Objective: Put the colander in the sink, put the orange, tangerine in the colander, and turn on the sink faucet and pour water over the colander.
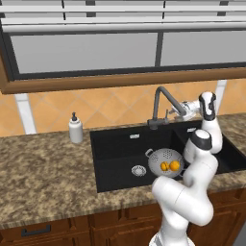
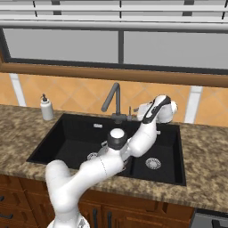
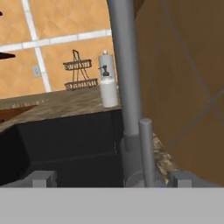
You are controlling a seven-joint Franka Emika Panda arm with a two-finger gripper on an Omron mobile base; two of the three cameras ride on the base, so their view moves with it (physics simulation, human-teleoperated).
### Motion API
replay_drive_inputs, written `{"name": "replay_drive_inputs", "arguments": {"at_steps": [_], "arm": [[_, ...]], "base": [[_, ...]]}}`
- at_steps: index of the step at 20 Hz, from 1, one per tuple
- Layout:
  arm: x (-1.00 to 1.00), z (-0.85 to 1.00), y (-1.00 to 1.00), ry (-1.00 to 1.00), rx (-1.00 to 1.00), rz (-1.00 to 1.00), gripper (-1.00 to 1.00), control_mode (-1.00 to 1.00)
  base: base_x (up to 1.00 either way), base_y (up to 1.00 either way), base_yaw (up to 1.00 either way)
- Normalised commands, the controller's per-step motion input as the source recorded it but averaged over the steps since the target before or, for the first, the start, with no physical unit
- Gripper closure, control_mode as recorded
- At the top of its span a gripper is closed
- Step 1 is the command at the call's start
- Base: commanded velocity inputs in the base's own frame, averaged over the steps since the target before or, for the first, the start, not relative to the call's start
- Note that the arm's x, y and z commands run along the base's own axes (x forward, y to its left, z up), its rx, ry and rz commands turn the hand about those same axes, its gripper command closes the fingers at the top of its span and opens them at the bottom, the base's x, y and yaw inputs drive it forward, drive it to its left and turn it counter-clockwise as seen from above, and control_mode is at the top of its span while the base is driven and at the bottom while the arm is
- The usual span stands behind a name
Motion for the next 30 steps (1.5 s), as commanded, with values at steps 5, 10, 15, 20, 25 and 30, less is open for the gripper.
{"name": "replay_drive_inputs", "arguments": {"at_steps": [5,10,15,20,25,30], "arm": [[-0.12,-0.12,0.3,-0.11,-0.15,-0.31,-1.0,-1.0],[-0.71,-0.49,0.85,-0.23,-0.23,-0.14,-1.0,-1.0],[-0.89,-0.25,0.62,-0.26,-0.07,-0.12,-1.0,-1.0],[-0.19,0.03,-0.11,-0.03,0.0,-0.03,-1.0,-1.0],[-0.91,0.48,-0.23,-0.14,0.08,-0.24,-1.0,-1.0],[-0.91,0.13,0.12,-0.12,0.03,-0.38,-1.0,-1.0]], "base": [[0.0,0.0,0.0],[0.0,0.0,0.0],[0.0,0.0,0.0],[0.0,0.0,0.0],[0.0,0.0,0.0],[0.0,0.0,0.0]]}}
